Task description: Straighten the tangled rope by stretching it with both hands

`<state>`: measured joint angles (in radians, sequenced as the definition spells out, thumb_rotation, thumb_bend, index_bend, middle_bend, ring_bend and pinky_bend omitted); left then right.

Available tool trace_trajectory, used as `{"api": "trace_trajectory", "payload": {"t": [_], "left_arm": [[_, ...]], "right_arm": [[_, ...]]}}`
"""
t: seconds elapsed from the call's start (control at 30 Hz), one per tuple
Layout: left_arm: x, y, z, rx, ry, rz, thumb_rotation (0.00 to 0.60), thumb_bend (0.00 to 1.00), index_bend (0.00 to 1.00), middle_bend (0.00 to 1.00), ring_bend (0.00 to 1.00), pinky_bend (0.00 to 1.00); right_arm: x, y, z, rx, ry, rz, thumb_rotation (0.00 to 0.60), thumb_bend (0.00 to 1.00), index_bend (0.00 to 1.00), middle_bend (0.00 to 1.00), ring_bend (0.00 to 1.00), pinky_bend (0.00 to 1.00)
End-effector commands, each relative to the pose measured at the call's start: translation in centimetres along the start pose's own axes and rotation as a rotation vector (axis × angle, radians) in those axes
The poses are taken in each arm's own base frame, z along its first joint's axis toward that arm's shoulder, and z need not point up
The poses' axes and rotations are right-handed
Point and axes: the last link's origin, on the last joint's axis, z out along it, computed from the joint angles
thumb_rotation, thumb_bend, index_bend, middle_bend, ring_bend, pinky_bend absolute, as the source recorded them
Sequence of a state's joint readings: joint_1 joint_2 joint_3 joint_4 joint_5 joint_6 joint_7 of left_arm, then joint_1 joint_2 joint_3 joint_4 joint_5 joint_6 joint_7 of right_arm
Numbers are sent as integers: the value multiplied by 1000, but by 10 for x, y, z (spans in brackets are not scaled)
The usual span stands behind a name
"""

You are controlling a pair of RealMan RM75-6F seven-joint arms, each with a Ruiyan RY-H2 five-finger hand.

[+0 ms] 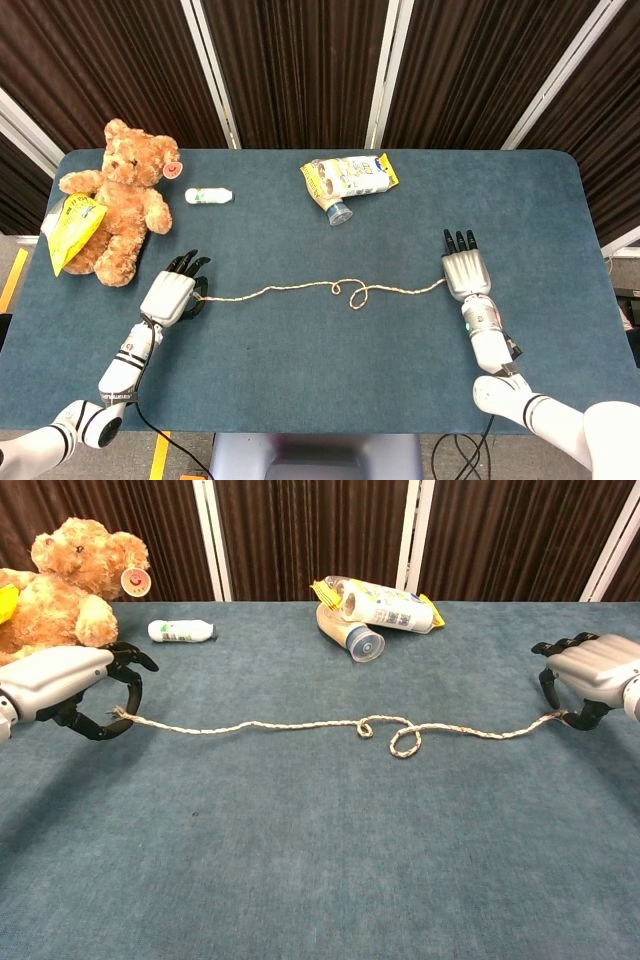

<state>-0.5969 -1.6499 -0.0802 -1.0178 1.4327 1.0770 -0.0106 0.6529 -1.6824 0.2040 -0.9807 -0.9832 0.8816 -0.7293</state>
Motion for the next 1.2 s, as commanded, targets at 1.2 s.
{"api": "trace_trajectory", "payload": {"t": [1.2], "left_arm": [[8, -13, -2, 24, 18, 2, 600, 420, 645, 142, 31, 158]], "right_arm": [[4, 12, -2, -54, 5, 18, 600, 589, 723, 18, 0, 0]]}}
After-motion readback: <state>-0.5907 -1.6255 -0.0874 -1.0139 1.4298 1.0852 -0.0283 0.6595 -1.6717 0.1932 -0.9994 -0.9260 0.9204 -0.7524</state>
